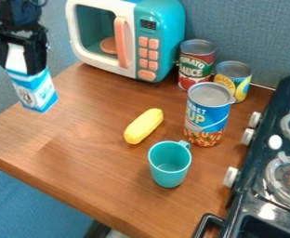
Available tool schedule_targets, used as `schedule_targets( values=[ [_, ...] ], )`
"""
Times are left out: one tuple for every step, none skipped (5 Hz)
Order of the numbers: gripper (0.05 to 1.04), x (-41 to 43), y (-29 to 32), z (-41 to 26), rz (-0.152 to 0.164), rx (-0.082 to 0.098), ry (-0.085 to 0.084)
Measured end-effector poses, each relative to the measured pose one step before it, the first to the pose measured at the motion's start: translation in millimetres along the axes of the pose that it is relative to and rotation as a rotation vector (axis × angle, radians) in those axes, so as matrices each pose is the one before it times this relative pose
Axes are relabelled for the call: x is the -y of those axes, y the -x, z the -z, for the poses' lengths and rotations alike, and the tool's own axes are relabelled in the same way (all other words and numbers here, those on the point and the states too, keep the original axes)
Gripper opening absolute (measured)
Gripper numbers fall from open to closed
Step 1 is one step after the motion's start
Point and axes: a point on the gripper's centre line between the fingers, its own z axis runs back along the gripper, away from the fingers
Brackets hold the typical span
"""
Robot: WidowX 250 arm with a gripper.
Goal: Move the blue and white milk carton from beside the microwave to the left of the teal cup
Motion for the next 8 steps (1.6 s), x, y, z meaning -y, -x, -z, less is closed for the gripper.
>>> schedule_targets(
  values=[
    [0.870,24.27,22.20,9.99,0.1008,-0.0745,0.0237],
    [0.870,28.99,9.16,7.85,0.1200,-0.0695,0.0386],
    [0.870,21.57,-9.84,1.21,0.0778,0.0075,0.0070],
    [0.870,13.71,-10.65,4.22,0.0406,0.0233,-0.0221],
    [0.870,8.61,-7.90,0.82,0.0056,0.0059,-0.0381],
    [0.870,6.96,-0.19,6.34,-0.0295,-0.0243,-0.0114],
    [0.870,9.85,1.61,6.03,-0.0786,-0.0125,0.0220],
    [0.870,4.93,0.96,11.54,-0.0630,-0.0585,0.0368]
  ],
)
